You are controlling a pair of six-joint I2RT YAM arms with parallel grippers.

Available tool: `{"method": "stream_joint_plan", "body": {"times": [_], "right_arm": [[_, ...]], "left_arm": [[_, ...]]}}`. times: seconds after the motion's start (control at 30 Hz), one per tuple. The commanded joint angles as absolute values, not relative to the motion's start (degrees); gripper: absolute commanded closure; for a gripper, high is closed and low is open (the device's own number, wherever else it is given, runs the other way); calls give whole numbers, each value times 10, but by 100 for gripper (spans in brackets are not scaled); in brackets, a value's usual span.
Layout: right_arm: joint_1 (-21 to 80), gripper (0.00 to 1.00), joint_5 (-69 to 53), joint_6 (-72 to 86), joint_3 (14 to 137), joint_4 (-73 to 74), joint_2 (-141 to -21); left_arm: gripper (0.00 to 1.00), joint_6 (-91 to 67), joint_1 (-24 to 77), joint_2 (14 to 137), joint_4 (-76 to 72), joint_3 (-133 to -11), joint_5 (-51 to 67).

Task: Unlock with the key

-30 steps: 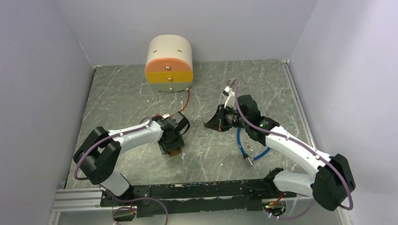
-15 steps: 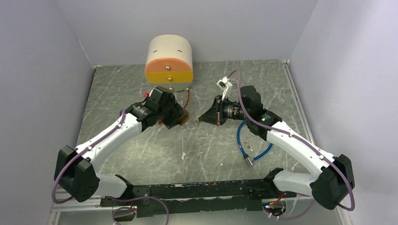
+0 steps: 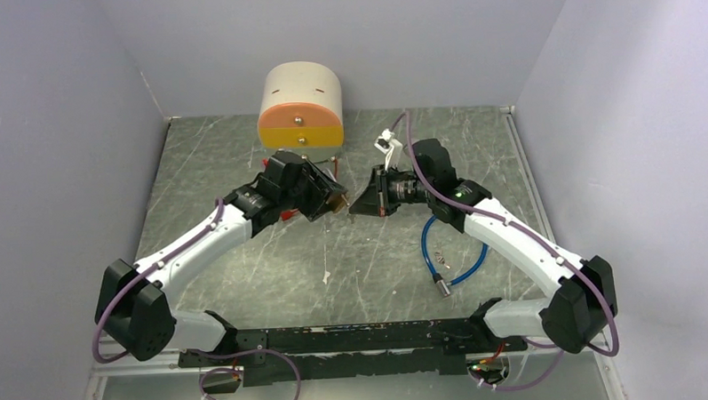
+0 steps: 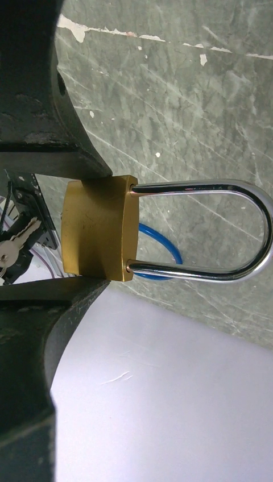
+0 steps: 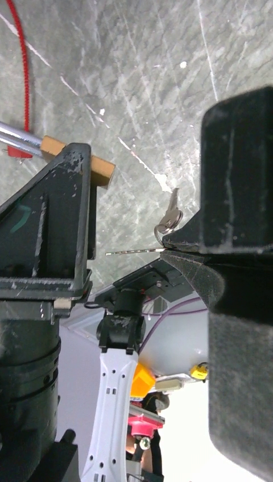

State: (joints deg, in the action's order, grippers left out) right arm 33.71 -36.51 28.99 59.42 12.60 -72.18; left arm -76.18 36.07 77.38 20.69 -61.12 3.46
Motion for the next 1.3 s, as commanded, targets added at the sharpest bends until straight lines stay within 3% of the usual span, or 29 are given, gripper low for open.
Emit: {"method": "stream_joint_plan", "body": {"times": [0.0, 1.27], "right_arm": [[335, 100, -364, 267, 620, 149, -729], [325, 100, -292, 302, 618, 149, -757]], "left_arm": [[81, -780, 358, 733, 130, -607, 53], [85, -755, 357, 752, 63, -595, 107]]}}
